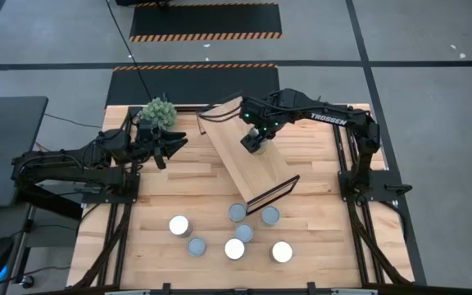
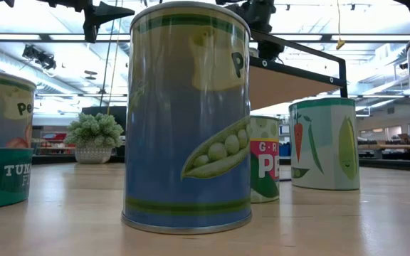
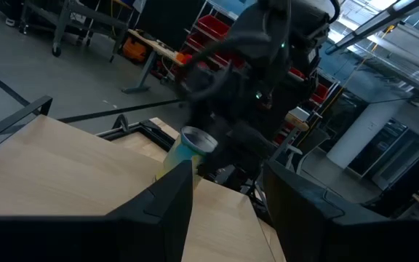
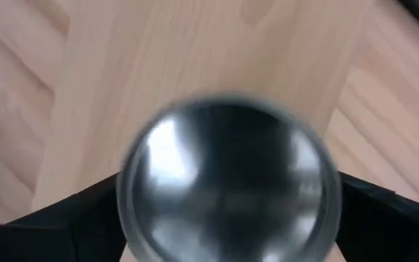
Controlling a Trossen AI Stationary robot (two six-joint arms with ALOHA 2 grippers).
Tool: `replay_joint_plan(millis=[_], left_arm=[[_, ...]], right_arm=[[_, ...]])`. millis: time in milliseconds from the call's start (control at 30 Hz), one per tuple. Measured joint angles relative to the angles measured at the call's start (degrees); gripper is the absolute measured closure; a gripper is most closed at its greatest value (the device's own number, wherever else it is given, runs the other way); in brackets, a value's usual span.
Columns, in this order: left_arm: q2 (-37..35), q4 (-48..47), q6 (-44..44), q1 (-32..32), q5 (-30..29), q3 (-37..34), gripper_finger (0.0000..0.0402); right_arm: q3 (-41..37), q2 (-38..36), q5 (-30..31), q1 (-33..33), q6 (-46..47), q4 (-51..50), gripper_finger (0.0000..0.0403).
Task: Pick and place cans onto a shelf
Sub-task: Put the blue-yellow can on the shelf
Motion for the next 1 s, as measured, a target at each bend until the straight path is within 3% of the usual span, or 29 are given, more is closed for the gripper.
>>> replay_joint_plan(millis=[400,1000], left_arm=[[0.0,0.0,0.0,0.0,0.0,0.0,0.0228],[0.0,0.0,0.1,0.0,0.0,0.0,0.0228]], right_arm=[[0.0,0.0,-0.6,0.0,-10.0,-1.3,0.0072],[0.2,0.0,-2.4,0.2,-57.1,-1.5,0.0081]])
